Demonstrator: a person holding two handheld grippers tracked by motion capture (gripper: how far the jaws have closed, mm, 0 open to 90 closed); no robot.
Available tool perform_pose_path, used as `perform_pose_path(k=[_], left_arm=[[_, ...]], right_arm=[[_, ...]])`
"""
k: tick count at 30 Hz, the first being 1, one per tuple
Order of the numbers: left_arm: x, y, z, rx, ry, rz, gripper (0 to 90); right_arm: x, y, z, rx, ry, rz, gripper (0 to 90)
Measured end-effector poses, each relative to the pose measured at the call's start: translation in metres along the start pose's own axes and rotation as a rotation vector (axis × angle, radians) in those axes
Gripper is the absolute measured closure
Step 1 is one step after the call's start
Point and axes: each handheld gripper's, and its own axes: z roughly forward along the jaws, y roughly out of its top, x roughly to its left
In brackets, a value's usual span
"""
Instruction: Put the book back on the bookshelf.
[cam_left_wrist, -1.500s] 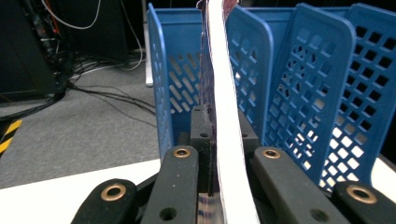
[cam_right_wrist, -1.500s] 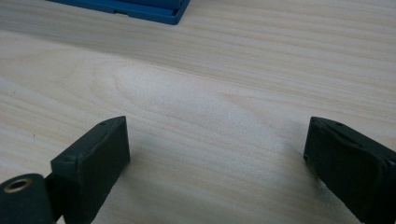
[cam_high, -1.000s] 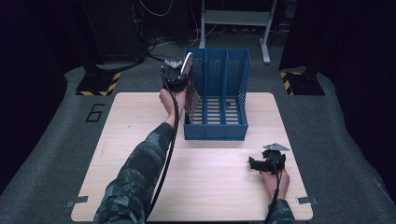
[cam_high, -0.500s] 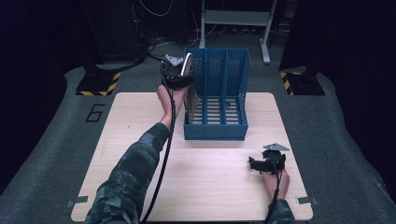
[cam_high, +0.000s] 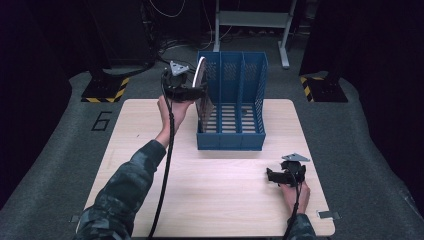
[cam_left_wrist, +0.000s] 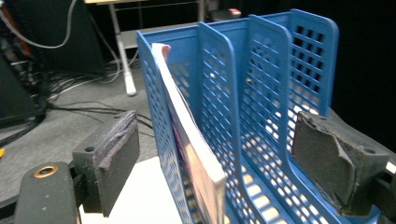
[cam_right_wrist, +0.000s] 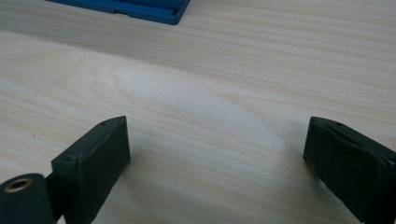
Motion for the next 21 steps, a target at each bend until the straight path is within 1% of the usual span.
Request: perform_pose_path(k=[1,2,5,8,9,10,12,17,18,19,21], left_arm=[[0.0,-0.001,-0.004,-0.003,-0.008,-0.002,15.0],[0.0,-0.003,-0.008,0.0,-0.021,0.007,14.4],[0.0,-0.008,-0.021,0.002,-0.04,0.036,12.5],[0.0,-0.014,-0.033,0.008,-0.061,0.046,10.7],[0.001,-0.017,-0.037,0.01,-0.064,0.058,10.4],[0.0,-0.02,-0.041,0.013,-0.072,0.059,9.7],[0.0,-0.029,-0.048,0.02,-0.078,0.076,8.6],[0.001,-0.055,-0.067,0.049,-0.093,0.094,6.0],[0.001,-0.061,-0.07,0.054,-0.093,0.097,5.9],[0.001,-0.066,-0.073,0.056,-0.095,0.102,5.5],[0.003,-0.078,-0.078,0.077,-0.101,0.107,4.0]], right_arm=[[0.0,0.0,0.0,0.0,0.0,0.0,6.9],[0.0,0.0,0.0,0.0,0.0,-0.001,6.9],[0.0,0.0,0.0,0.0,0.0,0.0,6.9],[0.0,0.0,0.0,0.0,0.0,0.0,6.9],[0.0,0.0,0.0,0.0,0.0,0.0,6.9],[0.0,0.0,0.0,0.0,0.0,0.0,6.9],[0.0,0.0,0.0,0.0,0.0,0.0,6.9],[0.0,0.0,0.0,0.0,-0.001,0.0,6.9],[-0.001,0.0,0.0,-0.003,-0.005,-0.014,6.9],[-0.001,0.0,0.0,-0.003,-0.005,-0.014,6.9],[-0.001,0.0,0.0,-0.003,-0.005,-0.014,6.9]])
